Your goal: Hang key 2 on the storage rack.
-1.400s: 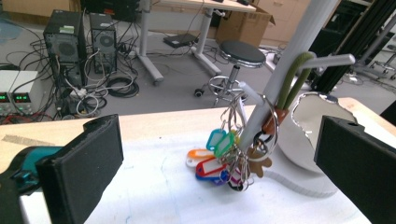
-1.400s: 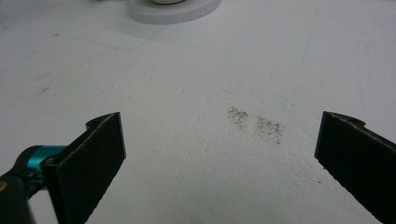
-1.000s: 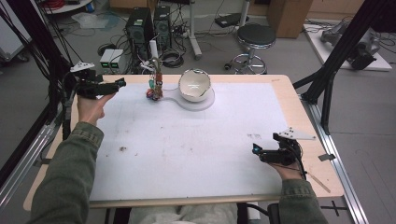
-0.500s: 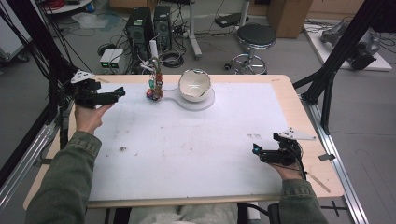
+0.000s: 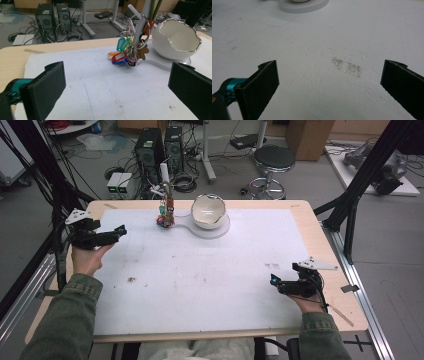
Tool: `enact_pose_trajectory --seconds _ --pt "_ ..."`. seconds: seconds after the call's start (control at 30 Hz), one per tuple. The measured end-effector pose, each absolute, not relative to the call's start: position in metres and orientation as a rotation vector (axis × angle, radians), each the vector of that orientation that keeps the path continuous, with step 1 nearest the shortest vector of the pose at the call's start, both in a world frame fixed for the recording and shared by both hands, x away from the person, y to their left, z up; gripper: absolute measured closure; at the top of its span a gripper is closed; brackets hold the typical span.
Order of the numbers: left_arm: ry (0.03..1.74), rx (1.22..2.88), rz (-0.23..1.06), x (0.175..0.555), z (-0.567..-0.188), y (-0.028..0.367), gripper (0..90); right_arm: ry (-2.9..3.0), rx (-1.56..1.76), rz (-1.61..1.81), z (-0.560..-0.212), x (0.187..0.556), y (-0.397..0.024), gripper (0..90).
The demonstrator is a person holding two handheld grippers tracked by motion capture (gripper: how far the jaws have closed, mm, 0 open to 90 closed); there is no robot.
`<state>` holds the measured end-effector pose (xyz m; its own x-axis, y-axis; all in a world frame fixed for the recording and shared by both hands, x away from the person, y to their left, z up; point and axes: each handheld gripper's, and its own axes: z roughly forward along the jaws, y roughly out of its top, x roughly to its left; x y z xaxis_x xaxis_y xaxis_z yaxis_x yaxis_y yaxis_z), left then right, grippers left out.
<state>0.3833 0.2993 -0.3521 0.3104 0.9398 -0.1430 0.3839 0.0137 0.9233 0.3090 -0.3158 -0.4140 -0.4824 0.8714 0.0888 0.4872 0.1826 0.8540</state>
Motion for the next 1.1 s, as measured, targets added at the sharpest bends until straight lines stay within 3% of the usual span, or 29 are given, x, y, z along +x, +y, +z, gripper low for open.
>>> enact_pose_trajectory --seconds 0.73,1.1 --pt "1.231 1.554 0.675 0.345 -0.377 0.296 1.6 2.045 1.271 1.216 -0.414 0.307 -0.315 0.9" --pt "1.246 1.519 0.760 0.320 -0.398 0.306 1.7 2.032 1.264 1.224 -0.412 0.306 -0.315 0.9"
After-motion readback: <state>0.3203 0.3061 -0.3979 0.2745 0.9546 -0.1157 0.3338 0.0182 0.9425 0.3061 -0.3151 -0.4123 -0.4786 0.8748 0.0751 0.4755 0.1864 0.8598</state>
